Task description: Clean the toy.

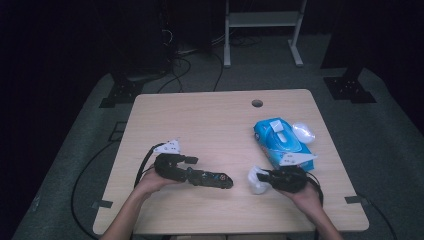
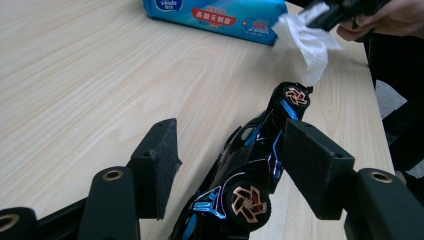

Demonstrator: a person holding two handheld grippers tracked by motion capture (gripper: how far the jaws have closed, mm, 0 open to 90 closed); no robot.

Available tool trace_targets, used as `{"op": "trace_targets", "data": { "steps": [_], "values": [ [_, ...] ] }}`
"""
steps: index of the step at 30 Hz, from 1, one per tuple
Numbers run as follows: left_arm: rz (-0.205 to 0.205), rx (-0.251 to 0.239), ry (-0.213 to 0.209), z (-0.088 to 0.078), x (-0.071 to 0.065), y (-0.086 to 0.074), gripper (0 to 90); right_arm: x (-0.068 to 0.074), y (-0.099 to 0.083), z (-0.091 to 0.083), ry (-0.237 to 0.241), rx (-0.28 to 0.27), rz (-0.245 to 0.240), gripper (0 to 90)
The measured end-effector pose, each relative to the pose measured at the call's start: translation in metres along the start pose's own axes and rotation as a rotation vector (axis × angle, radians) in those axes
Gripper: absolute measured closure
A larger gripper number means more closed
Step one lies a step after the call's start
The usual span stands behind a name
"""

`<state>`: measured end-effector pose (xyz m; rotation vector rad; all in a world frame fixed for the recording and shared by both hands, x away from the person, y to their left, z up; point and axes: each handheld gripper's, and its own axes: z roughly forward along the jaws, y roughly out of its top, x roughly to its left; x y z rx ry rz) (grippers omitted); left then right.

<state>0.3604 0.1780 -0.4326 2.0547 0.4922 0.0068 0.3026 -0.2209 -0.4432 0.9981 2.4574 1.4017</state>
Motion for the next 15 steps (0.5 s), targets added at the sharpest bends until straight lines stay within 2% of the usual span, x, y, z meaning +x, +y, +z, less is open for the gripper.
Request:
{"op": "trace_targets", "data": {
  "steps": [3,5,7,11,13,15],
  "values": [
    [0.006,0.005,0.001,0.001,-0.001,0.001,38.7,-0.007,-0.019,-0.015,-0.073,0.055,-0.019,69.6],
    [0.004,0.002,0.001,0.000,-0.001,0.001,38.4,-0.011,-0.030,-0.024,-0.093,0.067,-0.004,63.8],
    [0.003,-0.003,0.001,-0.001,0.000,0.002,38.3,-0.012,-0.033,-0.031,-0.101,0.061,-0.003,58.4],
    [0.009,-0.004,0.003,-0.003,0.000,0.003,37.6,-0.012,-0.027,-0.045,-0.100,0.025,-0.023,52.1],
    [0.009,-0.004,0.006,-0.005,0.000,0.003,37.1,-0.008,-0.020,-0.046,-0.097,0.016,-0.048,50.4],
    [0.003,-0.012,0.008,-0.008,0.000,0.001,37.1,-0.002,-0.014,-0.042,-0.069,0.002,-0.083,48.4]
  ]
}}
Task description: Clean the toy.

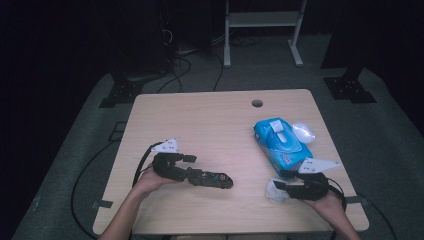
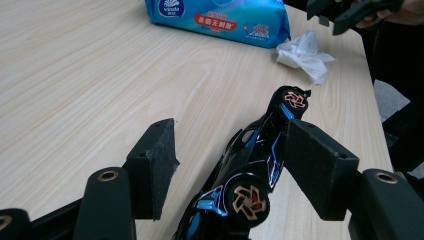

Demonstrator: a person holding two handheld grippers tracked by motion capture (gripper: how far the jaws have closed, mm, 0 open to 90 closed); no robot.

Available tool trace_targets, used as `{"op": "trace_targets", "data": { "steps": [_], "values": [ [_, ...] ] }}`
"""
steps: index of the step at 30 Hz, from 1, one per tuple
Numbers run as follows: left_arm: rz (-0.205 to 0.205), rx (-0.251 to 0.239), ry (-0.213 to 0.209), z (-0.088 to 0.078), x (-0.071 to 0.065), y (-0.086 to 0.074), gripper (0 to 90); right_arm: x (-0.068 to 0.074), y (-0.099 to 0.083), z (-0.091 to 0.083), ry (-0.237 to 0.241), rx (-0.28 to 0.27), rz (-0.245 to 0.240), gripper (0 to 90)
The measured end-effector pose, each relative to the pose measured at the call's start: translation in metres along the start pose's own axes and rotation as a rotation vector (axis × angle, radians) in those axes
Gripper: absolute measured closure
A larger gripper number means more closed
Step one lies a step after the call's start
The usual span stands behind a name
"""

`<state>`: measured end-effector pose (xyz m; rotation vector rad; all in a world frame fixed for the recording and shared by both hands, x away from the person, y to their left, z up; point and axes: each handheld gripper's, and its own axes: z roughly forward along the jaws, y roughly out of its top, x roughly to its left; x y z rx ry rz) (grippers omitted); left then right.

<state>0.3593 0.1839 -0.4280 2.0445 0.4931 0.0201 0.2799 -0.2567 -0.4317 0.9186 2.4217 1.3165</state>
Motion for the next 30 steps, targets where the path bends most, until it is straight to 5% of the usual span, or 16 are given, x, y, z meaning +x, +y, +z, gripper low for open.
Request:
{"op": "trace_targets", "data": {
  "steps": [2,16,19,22,30],
  "values": [
    [-0.002,0.005,0.003,-0.002,0.001,-0.002,37.1,0.011,0.010,0.018,0.059,-0.019,-0.053,45.2],
    [-0.025,0.012,-0.013,-0.004,0.003,-0.007,35.5,0.047,0.052,0.112,0.231,0.046,-0.214,37.7],
    [-0.026,0.012,-0.014,-0.004,0.004,-0.008,35.1,0.051,0.054,0.123,0.235,0.049,-0.231,43.6],
    [-0.030,0.007,-0.018,-0.002,0.004,-0.008,34.8,0.051,0.053,0.130,0.220,0.063,-0.249,64.2],
    [-0.055,-0.006,-0.012,0.007,0.012,-0.007,33.4,0.034,0.053,0.127,0.155,0.028,-0.286,71.3]
  ]
}}
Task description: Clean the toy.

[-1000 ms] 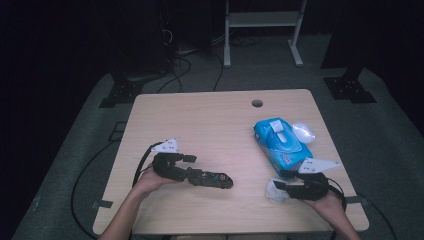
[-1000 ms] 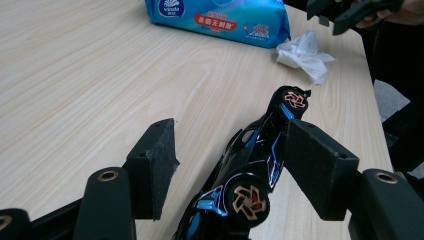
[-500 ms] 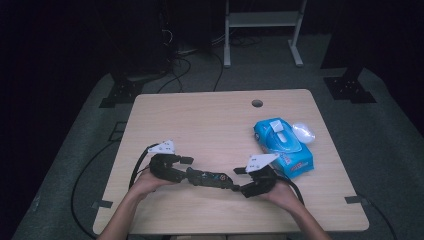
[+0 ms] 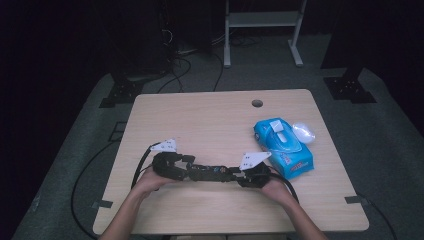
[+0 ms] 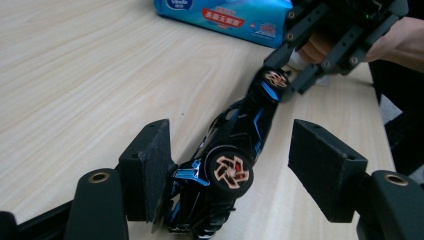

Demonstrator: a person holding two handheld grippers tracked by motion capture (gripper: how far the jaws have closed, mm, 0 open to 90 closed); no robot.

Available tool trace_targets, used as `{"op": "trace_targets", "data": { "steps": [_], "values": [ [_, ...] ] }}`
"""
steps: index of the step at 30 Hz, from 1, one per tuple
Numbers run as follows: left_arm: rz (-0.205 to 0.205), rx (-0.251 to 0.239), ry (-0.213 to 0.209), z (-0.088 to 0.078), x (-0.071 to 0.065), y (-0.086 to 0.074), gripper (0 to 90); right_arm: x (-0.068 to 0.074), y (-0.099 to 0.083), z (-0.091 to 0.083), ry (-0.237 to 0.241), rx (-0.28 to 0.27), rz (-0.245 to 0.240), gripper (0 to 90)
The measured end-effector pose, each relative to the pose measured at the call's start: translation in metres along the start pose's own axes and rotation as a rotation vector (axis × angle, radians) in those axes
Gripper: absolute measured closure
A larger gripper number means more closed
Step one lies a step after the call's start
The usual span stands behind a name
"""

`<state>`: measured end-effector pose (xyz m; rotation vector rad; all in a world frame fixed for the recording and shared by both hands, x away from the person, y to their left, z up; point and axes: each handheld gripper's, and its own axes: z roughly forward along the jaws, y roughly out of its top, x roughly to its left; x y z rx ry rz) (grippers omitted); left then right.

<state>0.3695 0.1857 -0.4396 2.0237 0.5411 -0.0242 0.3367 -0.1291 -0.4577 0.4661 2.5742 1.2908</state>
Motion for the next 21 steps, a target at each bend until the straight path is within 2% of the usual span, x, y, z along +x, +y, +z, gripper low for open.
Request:
{"op": "trace_targets", "data": {
  "steps": [4,6,11,14,17,20,21],
  "values": [
    [-0.002,0.004,0.022,0.008,0.005,0.005,37.8,-0.019,-0.005,-0.004,-0.026,-0.006,0.051,71.0],
    [-0.008,0.003,0.019,0.010,0.006,0.008,40.4,-0.023,-0.006,-0.005,-0.021,-0.009,0.075,71.1],
    [-0.038,-0.013,0.011,0.010,0.009,0.008,45.8,-0.022,-0.006,-0.008,-0.029,0.008,0.055,71.1],
    [-0.045,-0.011,0.015,0.010,0.010,0.008,47.8,-0.024,-0.006,-0.008,-0.005,0.005,0.081,68.9],
    [-0.043,-0.008,0.020,0.010,0.010,0.009,48.3,-0.026,-0.003,-0.014,0.034,-0.038,0.147,57.0],
    [-0.049,-0.021,0.024,0.009,0.010,0.010,48.1,-0.029,0.003,-0.016,0.077,-0.056,0.189,51.7],
    [-0.047,-0.015,0.026,0.009,0.010,0.010,47.7,-0.030,0.004,-0.016,0.084,-0.060,0.189,51.4]
  ]
}}
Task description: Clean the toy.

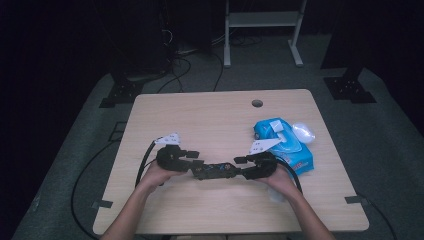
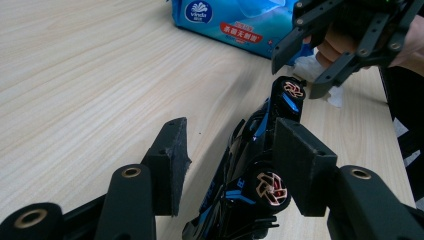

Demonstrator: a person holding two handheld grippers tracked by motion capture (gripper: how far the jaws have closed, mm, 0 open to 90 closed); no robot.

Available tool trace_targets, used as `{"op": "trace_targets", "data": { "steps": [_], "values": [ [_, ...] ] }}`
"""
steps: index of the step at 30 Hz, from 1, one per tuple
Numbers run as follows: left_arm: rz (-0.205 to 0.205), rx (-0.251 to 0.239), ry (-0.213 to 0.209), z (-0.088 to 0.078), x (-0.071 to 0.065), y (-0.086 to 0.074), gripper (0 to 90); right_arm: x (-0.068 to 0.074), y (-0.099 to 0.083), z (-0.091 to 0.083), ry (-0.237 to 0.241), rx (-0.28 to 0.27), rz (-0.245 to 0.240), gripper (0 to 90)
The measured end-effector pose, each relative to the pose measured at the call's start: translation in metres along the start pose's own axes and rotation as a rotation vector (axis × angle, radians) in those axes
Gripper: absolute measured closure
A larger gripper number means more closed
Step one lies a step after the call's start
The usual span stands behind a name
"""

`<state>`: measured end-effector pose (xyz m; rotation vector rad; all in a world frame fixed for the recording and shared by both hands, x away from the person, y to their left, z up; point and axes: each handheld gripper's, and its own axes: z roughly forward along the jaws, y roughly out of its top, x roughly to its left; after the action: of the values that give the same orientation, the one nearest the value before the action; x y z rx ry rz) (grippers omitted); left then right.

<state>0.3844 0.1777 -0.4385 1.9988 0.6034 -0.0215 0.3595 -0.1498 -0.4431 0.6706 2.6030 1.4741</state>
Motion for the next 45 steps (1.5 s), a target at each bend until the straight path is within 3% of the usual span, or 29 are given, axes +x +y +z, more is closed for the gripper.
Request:
{"op": "trace_targets", "data": {
  "steps": [1,5,9,14,18,20,26,30,37,41,45],
  "values": [
    [0.006,0.013,0.002,0.000,0.000,0.000,46.4,0.000,0.005,0.001,0.021,-0.032,0.015,50.8],
    [0.017,0.022,0.003,0.002,-0.002,-0.001,44.8,0.002,0.011,0.004,0.028,-0.077,0.036,50.5],
    [0.027,0.036,-0.001,0.003,-0.003,-0.001,42.7,0.001,0.015,0.013,-0.013,-0.021,0.046,50.7],
    [0.044,0.035,-0.001,0.002,-0.006,-0.003,42.4,0.000,0.015,0.015,-0.002,-0.005,0.067,50.6],
    [0.042,0.021,-0.012,0.001,-0.009,-0.008,41.9,0.004,0.010,0.015,-0.009,0.044,0.055,49.9],
    [0.050,0.019,-0.012,0.001,-0.012,-0.010,41.9,0.006,0.007,0.014,-0.002,0.043,0.059,50.0],
    [0.083,0.044,-0.013,0.001,-0.020,-0.010,40.7,0.013,0.008,0.012,0.006,0.065,0.033,49.9],
    [0.102,0.063,-0.029,0.004,-0.028,-0.016,38.4,0.016,0.011,0.007,0.025,0.027,0.026,47.7],
    [0.151,0.105,0.003,0.008,-0.036,-0.022,32.6,0.023,0.003,0.014,0.005,0.074,-0.034,37.6],
    [0.182,0.133,0.010,0.014,-0.041,-0.025,28.0,0.028,-0.003,0.019,-0.003,0.127,-0.073,31.6],
    [0.210,0.145,0.038,0.018,-0.041,-0.026,27.0,0.028,-0.008,0.025,-0.011,0.161,-0.076,30.5]
  ]
}}
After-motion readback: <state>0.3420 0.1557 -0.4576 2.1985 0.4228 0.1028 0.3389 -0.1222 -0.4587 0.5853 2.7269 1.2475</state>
